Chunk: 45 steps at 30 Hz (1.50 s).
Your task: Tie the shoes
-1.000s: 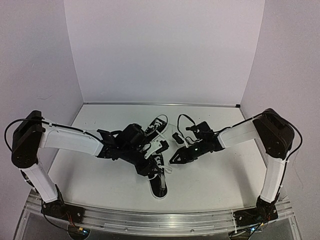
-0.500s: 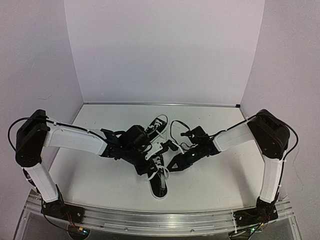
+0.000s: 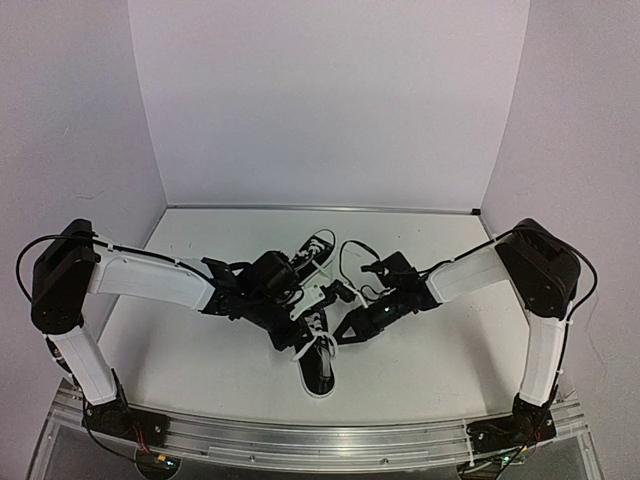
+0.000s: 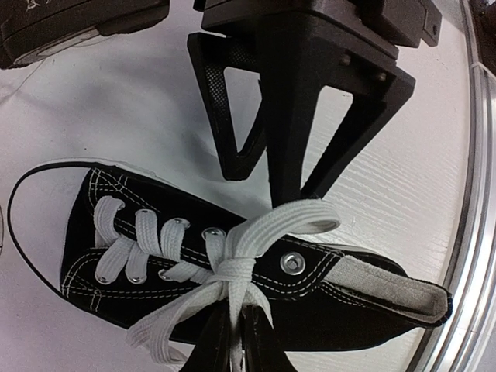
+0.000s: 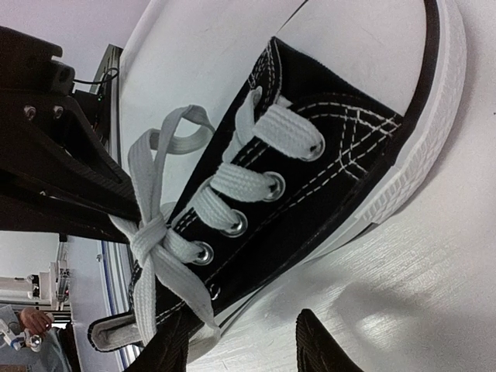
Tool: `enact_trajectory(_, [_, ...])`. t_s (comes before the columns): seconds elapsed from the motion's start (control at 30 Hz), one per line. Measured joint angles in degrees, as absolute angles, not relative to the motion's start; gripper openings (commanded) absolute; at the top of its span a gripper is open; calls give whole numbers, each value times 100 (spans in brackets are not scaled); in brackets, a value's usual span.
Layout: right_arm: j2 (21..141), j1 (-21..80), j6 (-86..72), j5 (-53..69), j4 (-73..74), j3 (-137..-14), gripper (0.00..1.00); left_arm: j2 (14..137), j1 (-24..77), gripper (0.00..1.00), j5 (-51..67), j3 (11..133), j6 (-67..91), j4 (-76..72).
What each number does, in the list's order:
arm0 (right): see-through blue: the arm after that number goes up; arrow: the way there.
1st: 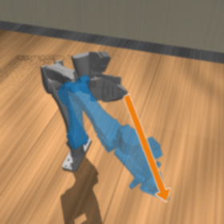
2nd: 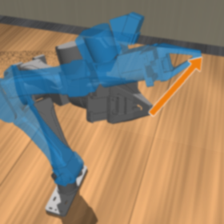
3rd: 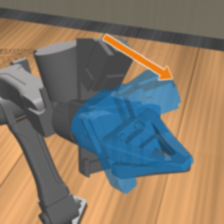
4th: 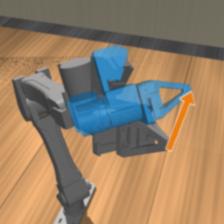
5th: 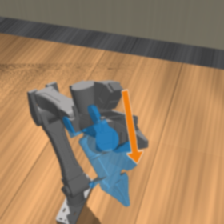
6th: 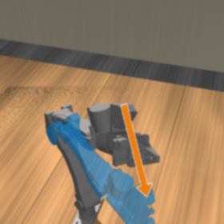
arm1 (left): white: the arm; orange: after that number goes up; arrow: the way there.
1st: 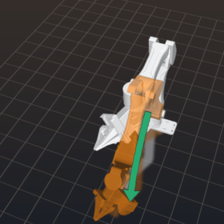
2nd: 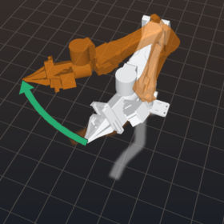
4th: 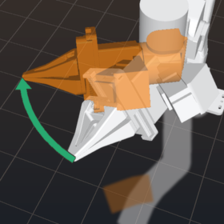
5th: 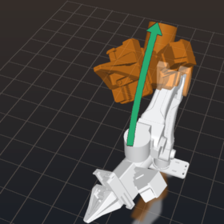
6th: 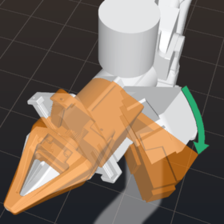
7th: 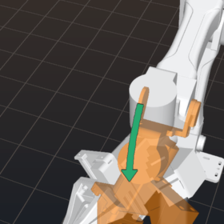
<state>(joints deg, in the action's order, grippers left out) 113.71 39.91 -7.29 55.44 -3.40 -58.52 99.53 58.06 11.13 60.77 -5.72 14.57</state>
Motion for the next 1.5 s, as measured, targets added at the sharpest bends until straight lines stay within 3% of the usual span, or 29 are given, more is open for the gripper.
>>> enact_trajectory(0.27, [11327, 3992, -743, 5590, -340, -5852, 43, 9953, 5806, 10, 1059, 6117, -574, 1501])
enact_trajectory(0.7, [11327, 4183, -757, 5586, -340, -6034, 31, 9927, 5747, 0, 935, 6117, -595, 1565])
enact_trajectory(0.9, [11330, 4214, -774, 5575, -339, -6045, 22, 9757, 5699, 0, 848, 6116, -593, 1671])
enact_trajectory(1.3, [11336, 4215, -817, 5502, -338, -6055, 15, 8921, 5655, 0, 554, 5869, -600, 1989])
enact_trajectory(1.5, [11336, 4215, -868, 5438, -332, -6057, 6, 8406, 5665, 7, 682, 5385, -801, 2072])
